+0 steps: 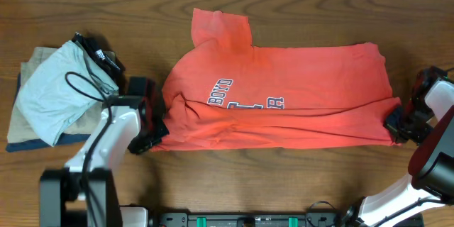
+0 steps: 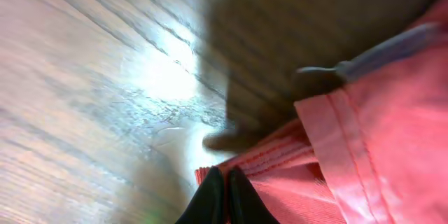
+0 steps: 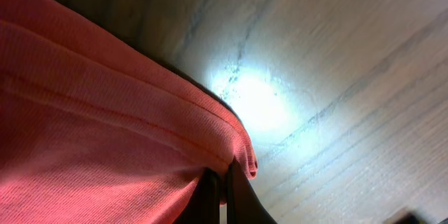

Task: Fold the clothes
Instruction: 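Release the left edge and move the left gripper to the shirt's lower middle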

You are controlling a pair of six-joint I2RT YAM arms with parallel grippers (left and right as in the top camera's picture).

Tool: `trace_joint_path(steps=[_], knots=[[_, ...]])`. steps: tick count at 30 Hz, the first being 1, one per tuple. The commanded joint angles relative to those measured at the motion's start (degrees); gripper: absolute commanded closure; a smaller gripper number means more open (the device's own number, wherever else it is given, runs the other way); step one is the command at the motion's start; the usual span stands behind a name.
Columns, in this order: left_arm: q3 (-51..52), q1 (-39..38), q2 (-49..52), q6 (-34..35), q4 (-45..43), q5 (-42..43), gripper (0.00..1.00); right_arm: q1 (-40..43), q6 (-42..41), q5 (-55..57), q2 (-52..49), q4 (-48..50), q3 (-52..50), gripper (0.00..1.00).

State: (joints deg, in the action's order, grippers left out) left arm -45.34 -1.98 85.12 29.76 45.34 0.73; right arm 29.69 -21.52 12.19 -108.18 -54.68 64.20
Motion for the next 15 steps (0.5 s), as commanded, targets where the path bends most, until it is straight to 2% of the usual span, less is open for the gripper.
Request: trace_joint_path(steps=[1,3,6,7,8,10,13,15], knots=[[0.1,0.3,-4.7,1.0,0.5,-3.7,0.87,1.0,-1.2,-0.5,0.3,0.0,-0.4,0.99],[0.1,0.3,-6.8,0.6,0.7,-2.7,0.77,1.0,-1.2,-1.8,1.9,0.0,-0.1,0.98],[0.1,0.1,-9.3,0.3,0.5,1.6,0.73,1.0,-0.6,-3.7,5.1,0.0,0.2,0.90],[0.1,-0.1,-9.7,0.0,0.4,3.0,0.72,1.0,-0.2,-4.2,6.1,0.0,0.2,0.76],[0.1,-0.7,-10.1,-1.0,-0.2,4.6,0.71,1.0,-0.2,-4.6,7.3,0.0,0.3,0.57],[0.1,-2.4,-10.3,-2.8,-1.6,6.5,0.71,1.0,-0.2,-5.4,9.6,0.0,0.3,0.40],[0.1,-6.3,-10.3,-5.5,-3.6,6.8,0.69,1.0,-0.1,-7.2,12.8,0.8,0.3,0.34],[0.1,-9.7,-10.2,-7.6,-4.8,6.8,0.66,1.0,2.4,-9.4,14.4,2.8,0.3,0.38]])
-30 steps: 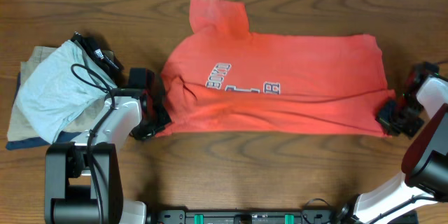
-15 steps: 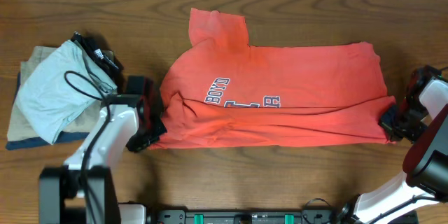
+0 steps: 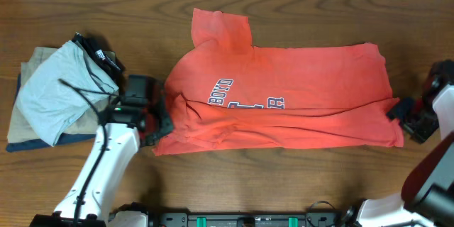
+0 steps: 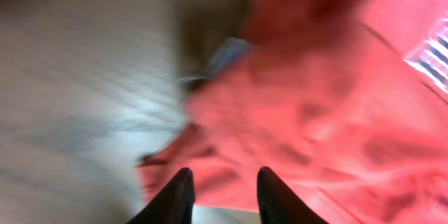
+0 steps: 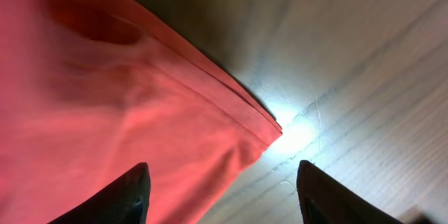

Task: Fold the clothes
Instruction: 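Release the left edge and move the left gripper to the shirt's lower middle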

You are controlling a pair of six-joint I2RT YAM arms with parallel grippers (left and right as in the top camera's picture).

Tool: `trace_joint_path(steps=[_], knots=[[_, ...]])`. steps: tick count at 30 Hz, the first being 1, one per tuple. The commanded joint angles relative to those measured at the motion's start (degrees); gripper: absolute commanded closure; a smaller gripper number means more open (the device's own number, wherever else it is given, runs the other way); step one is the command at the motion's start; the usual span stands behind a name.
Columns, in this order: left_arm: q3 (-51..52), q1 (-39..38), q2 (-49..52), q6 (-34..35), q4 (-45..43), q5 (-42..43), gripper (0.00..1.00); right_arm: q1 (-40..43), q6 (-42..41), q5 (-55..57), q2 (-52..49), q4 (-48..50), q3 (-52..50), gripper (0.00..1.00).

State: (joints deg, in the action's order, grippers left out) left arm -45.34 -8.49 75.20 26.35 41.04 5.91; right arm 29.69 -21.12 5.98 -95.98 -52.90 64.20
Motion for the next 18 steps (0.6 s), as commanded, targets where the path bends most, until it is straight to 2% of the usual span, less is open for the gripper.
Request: trace_joint_path(steps=[1,5,9,14,18], knots=[[0.1,-5.3,-0.2,-5.3,-0.9,1.6,0.66,1.0,3.7,-5.0,2.6,2.7,0.3,0.42],[0.1,-11.2,1.1,-5.8,-1.3,1.6,0.60,1.0,6.2,-8.0,2.0,5.8,0.3,0.52],[0.1,-15.7,4.0,-5.8,-2.1,1.6,0.58,1.0,6.2,-8.0,-0.5,6.9,0.2,0.51],[0.1,-19.7,9.3,-5.8,-6.2,1.6,0.51,1.0,6.2,-8.3,-4.0,7.5,0.2,0.50],[0.1,-21.7,13.6,-5.8,-9.6,1.6,0.50,1.0,6.2,-9.3,-4.5,7.3,0.2,0.53]])
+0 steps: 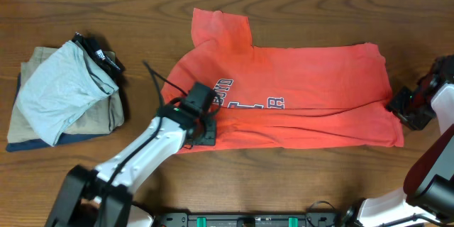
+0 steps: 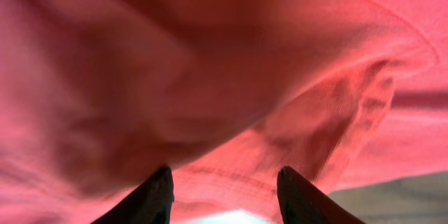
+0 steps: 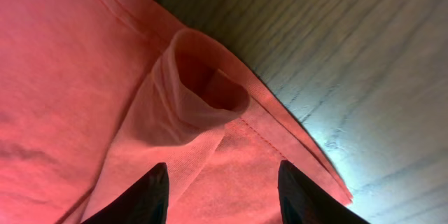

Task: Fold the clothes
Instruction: 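Release the left edge and move the left gripper to the shirt's lower middle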

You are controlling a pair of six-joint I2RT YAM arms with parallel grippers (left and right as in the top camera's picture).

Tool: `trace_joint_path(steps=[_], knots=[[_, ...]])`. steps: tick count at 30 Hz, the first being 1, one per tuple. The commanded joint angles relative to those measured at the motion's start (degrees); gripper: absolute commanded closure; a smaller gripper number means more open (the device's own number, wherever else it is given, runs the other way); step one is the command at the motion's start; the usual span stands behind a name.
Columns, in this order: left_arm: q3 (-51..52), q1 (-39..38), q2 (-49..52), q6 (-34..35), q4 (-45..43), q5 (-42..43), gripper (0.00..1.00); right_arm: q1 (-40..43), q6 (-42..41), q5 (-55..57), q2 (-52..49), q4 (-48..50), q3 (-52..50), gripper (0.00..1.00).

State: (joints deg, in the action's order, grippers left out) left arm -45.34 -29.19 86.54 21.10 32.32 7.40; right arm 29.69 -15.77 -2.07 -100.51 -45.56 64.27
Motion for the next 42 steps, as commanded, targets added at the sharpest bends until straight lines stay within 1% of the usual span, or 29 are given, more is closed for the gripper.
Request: trace_joint_path(steps=[1,8,13,20,25,34,36,37,38,39,42], knots=[[0.1,-1.3,3.3,-0.5,-1.4,0.1,0.50,1.0,0.9,-1.2,0.0,0.0,0.1,0.53],[-0.2,-1.5,4.5,-0.5,-1.6,0.5,0.51,1.0,0.9,-1.2,0.0,0.0,0.1,0.54],[-1.8,-1.5,3.5,-2.5,-0.8,6.6,0.51,1.0,0.9,-1.2,0.0,0.0,0.1,0.54],[-3.5,-1.6,0.9,-7.5,0.1,6.5,0.51,1.0,0.9,-1.2,0.0,0.0,0.1,0.55],[-3.0,-2.1,2.4,-7.8,0.5,6.5,0.51,1.0,0.9,-1.2,0.0,0.0,0.1,0.55],[-2.7,-7.3,4.0,-7.8,0.4,6.4,0.51,1.0,0.9,-1.2,0.0,-0.1,0.1,0.55],[-2.6,-8.2,4.1,-7.8,0.6,4.9,0.52,1.0,0.9,-1.2,0.0,-0.1,0.1,0.55],[-2.6,-8.4,4.1,-7.8,0.6,3.9,0.52,1.0,0.9,-1.2,0.0,-0.1,0.1,0.55],[-2.4,-8.6,4.1,-7.8,0.7,2.7,0.56,1.0,0.9,-1.2,0.0,-0.1,0.1,0.55],[-2.3,-8.6,4.1,-7.8,0.6,2.2,0.57,1.0,0.9,-1.2,0.0,-0.1,0.1,0.55],[-1.6,-8.6,4.1,-7.8,0.7,1.6,0.59,1.0,0.9,-1.2,0.0,-0.1,0.1,0.55]])
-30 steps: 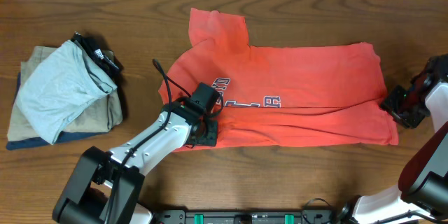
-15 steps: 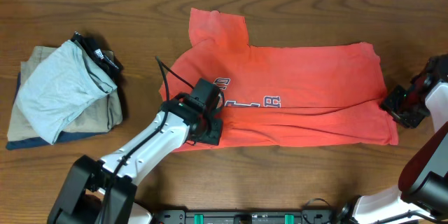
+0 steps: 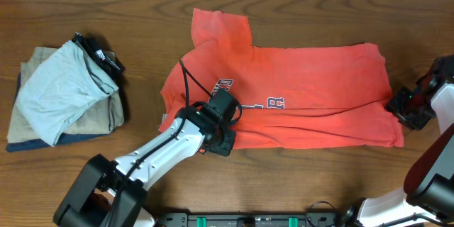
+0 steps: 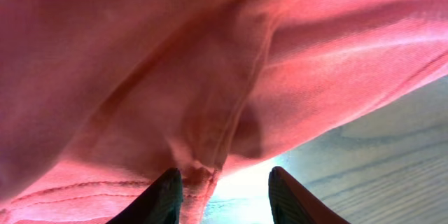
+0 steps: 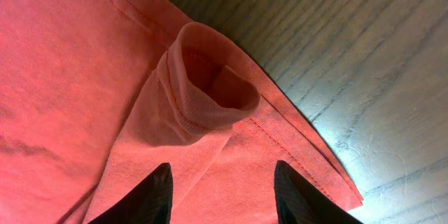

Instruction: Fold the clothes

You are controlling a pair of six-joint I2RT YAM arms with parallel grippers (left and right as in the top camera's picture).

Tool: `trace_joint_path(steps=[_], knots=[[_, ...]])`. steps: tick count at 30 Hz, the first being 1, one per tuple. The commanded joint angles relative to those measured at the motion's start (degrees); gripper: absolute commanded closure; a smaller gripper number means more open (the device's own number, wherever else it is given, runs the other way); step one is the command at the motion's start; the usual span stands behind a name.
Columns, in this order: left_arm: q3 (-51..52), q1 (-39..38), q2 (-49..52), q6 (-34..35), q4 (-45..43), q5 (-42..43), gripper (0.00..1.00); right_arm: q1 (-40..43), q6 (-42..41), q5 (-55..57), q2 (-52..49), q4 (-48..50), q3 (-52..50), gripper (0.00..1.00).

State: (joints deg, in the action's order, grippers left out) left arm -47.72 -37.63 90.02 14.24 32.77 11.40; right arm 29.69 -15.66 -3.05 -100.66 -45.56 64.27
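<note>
An orange-red T-shirt point(image 3: 298, 92) with white lettering lies partly folded across the table, one sleeve sticking up at the back. My left gripper point(image 3: 225, 140) stands open at the shirt's front hem near the middle; in the left wrist view point(image 4: 225, 199) a fold of the hem point(image 4: 203, 175) lies between its fingers. My right gripper point(image 3: 403, 106) is open at the shirt's right edge; the right wrist view point(image 5: 222, 196) shows it over a rolled cuff point(image 5: 210, 91) and the hem.
A stack of folded clothes point(image 3: 60, 96), pale blue on top of tan and navy, sits at the left. A black cable point(image 3: 96, 53) lies over it. Bare wooden table point(image 3: 85, 7) surrounds the shirt.
My left gripper has moved right along the shirt's front hem, from near the left corner to near the middle. The right gripper has hardly moved and stays open.
Both grippers were shut on the shirt's front corners, left and right. Then both were open, the corners lying released. The left gripper then stood over the shirt's left part, and now at the hem's middle. The right stays at the right edge.
</note>
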Motion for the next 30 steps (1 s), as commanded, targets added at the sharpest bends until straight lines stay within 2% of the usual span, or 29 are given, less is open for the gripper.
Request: trace_joint_path(steps=[1,8,10,16,18,24,30], knots=[[1.0,-0.1,0.6,-0.9,0.3,-3.0,0.59,1.0,0.7,-0.2,0.1,-0.2,0.1,0.55],[1.6,-0.1,0.6,-0.9,0.6,-3.8,0.59,1.0,0.7,-0.2,0.1,-0.4,0.1,0.55],[1.6,-0.1,0.6,-0.9,0.8,-3.8,0.65,1.0,0.7,-0.2,0.1,-0.5,0.1,0.55],[1.6,-0.1,0.6,-0.9,0.8,-3.8,0.89,1.0,0.7,-0.2,0.1,-0.5,0.1,0.55],[1.6,-0.1,0.6,-0.9,0.8,-3.8,0.94,1.0,0.7,-0.2,0.1,-0.5,0.1,0.55],[0.0,0.1,0.5,0.0,0.8,-6.5,0.94,1.0,0.7,-0.2,0.1,-0.5,0.1,0.55],[-12.9,3.3,-0.5,-0.1,0.8,-12.7,0.94,1.0,0.7,-0.2,0.1,-0.6,0.1,0.55]])
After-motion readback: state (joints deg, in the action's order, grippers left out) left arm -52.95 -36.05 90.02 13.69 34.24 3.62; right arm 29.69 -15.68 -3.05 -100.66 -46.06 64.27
